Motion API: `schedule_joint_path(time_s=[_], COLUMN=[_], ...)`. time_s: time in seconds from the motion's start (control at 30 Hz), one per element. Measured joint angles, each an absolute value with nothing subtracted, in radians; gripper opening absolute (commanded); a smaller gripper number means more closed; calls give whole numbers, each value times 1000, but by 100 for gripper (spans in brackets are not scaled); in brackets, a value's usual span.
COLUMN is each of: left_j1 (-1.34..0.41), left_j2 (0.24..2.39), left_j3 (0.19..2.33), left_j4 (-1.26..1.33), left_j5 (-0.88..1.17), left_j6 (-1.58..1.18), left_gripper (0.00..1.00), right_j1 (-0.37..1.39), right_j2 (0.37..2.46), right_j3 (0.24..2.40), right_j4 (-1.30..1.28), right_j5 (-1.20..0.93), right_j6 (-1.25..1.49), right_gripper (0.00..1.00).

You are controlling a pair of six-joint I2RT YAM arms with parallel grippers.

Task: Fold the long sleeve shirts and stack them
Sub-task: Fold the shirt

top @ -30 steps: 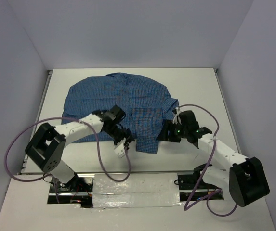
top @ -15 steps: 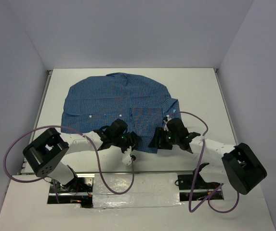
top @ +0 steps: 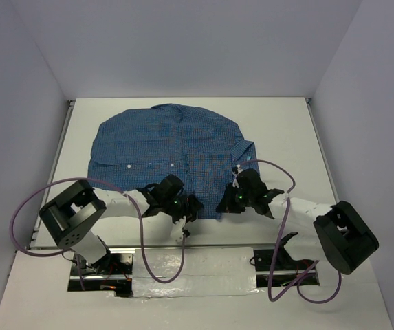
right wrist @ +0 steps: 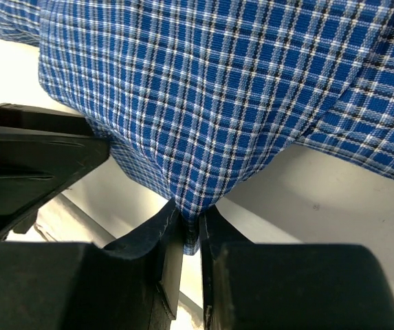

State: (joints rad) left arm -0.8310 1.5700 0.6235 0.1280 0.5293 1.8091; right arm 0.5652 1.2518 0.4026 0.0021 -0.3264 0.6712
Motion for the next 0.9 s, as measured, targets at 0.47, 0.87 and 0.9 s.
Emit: schedule_joint_path(time_s=[0.47,0.87,0.9], left_j1=[-881,-884,-883], left_j2=[1624,1455,1460], left_j3=[615,699,706], left_j4=[224,-67,-78], left_j5=[522,669,673], left_j6=[1804,1495,1467], left_gripper=[0,0,0], right_j1=[565,673,675], right_j2=[1220,1133,1129], right_j3=[403,460,467], right_j4=[-38,-263,-277], right_j5=[-361,-377,-378], right_j6=[657,607,606], right_gripper=[19,18,18])
